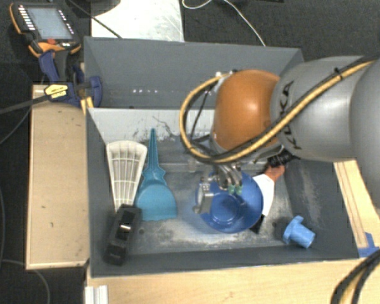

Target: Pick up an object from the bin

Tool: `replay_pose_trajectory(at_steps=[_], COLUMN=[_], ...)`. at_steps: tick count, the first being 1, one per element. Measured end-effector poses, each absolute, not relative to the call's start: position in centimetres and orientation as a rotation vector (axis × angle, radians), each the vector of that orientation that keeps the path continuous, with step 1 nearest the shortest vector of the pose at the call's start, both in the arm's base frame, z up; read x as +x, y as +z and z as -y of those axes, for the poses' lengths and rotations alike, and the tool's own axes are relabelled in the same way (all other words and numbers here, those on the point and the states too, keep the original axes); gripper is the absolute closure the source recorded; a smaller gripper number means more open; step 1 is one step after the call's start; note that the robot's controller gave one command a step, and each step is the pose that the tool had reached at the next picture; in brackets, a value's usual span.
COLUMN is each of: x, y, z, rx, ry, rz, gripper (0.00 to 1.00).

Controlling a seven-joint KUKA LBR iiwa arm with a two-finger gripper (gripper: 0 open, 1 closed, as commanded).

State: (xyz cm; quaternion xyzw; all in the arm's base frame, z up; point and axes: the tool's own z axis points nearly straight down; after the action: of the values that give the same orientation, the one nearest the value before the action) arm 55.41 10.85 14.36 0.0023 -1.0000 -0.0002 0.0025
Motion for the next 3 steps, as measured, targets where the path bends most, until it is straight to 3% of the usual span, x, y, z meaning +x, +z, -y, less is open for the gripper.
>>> replay_pose_trajectory(at_steps=[2, 3], x=[55.5, 54.2], y=[14.8, 14.5], z=[-10.7, -9.9], rx=[0.002, 0.075], ry=[-0.002, -0.001], rz=[3.144, 3.143], gripper=[0.00, 0.00])
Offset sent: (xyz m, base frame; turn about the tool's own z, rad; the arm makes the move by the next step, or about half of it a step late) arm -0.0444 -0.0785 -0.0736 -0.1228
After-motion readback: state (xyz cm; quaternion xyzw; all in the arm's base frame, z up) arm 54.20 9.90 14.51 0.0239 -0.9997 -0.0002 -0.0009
